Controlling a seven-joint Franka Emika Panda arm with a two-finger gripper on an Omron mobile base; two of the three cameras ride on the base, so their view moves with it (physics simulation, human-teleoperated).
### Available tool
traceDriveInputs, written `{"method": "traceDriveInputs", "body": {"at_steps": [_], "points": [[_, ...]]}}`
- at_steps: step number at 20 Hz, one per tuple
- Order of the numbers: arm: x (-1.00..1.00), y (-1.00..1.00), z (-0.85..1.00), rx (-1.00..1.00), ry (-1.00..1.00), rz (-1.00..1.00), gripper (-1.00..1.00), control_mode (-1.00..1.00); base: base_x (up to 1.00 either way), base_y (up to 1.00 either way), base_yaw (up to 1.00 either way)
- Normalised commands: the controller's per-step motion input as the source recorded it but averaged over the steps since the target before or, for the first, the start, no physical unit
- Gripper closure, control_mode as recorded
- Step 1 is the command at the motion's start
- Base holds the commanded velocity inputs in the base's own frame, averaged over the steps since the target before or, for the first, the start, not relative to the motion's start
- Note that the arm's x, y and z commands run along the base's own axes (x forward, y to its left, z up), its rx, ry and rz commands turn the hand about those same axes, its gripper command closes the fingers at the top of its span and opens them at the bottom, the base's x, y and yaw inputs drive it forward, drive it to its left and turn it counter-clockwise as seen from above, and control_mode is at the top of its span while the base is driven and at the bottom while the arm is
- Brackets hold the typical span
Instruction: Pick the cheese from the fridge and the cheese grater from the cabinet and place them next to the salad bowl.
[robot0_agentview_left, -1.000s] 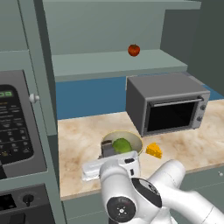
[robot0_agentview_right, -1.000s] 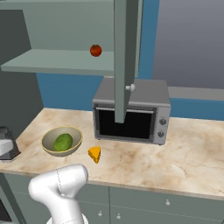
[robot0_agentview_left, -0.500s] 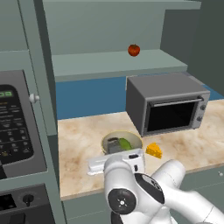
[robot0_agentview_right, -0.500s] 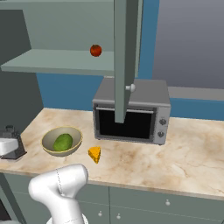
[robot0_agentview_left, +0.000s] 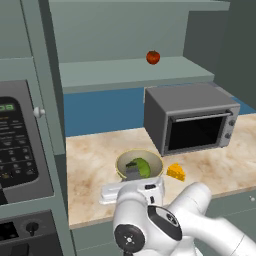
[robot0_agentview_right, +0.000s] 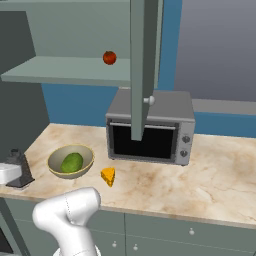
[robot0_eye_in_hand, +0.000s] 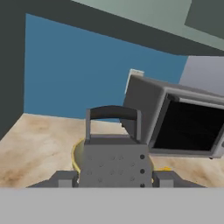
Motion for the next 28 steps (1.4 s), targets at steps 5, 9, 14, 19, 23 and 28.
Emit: {"method": "traceDriveInputs", "body": {"at_steps": [5,9,14,19,23,28], "points": [[0.25,-0.14,-0.34,0.00,-0.20,0.00,1.00,-1.00,0.00,0.00,0.00],[0.22,-0.06,-0.36,0.02,-0.16,0.00,1.00,-1.00,0.00,0.00,0.00],[0.28,-0.09,-0.24,0.06,-0.04,0.00,1.00,-1.00,0.00,0.00,0.00],[0.20,-0.04,-0.30,0.06,0.00,0.00,1.00,-1.00,0.00,0.00,0.00],[0.13,-0.05,-0.47,0.01,-0.01,0.00,1.00,-1.00,0.00,0.00,0.00],[0.25,-0.02,-0.36,0.00,-0.03,0.00,1.00,-1.00,0.00,0.00,0.00]]}}
